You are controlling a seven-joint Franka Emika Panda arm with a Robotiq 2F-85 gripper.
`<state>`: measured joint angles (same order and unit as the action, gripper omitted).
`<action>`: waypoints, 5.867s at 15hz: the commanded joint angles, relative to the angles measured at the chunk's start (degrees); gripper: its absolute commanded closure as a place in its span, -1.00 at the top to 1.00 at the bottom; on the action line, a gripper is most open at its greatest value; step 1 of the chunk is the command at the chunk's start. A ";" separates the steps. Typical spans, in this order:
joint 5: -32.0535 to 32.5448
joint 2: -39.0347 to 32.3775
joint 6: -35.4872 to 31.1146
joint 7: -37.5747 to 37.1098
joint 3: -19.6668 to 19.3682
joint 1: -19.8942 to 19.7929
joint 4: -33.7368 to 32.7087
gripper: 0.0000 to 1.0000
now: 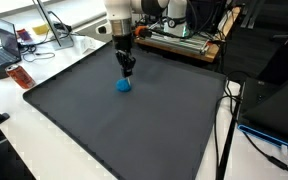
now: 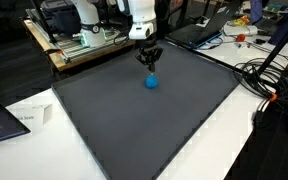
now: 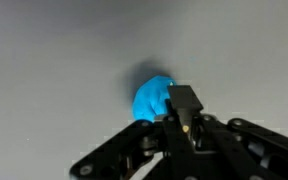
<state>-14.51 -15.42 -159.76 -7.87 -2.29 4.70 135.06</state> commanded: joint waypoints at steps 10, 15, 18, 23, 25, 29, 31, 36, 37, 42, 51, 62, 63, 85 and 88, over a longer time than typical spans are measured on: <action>8.77 5.72 7.08 -5.34 -0.43 -0.73 1.04 -0.94; 9.45 7.41 8.26 -5.73 -0.56 -0.94 1.09 -0.94; 9.76 8.47 9.22 -5.84 -0.55 -1.17 1.31 -0.94; 10.25 10.37 11.00 -5.88 -0.43 -1.73 1.87 -0.94; 10.67 11.33 11.55 -6.15 -0.45 -1.85 2.22 -0.94; 12.09 13.47 11.72 -7.50 -0.39 -2.05 3.26 -0.94; 13.20 14.32 12.17 -8.88 -0.21 -2.01 3.47 -0.94; 18.76 16.61 13.47 -15.70 0.50 -1.78 3.53 -0.94; 20.64 16.94 13.46 -17.98 0.77 -1.72 3.45 -0.94; 28.11 18.27 15.87 -27.36 3.26 -1.45 2.24 -0.94; 40.01 16.45 25.53 -42.96 9.29 0.55 -4.47 -0.94; 41.96 13.77 28.55 -45.06 10.43 2.45 -8.23 -0.94; 42.79 12.21 29.93 -46.42 10.89 2.98 -10.31 -0.94; 56.10 -13.67 57.25 -55.62 7.85 14.39 -41.19 -0.94; 56.07 -16.52 57.52 -54.89 6.87 14.74 -43.78 -0.94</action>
<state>40.59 -28.58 -104.37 -63.40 6.00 18.03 95.47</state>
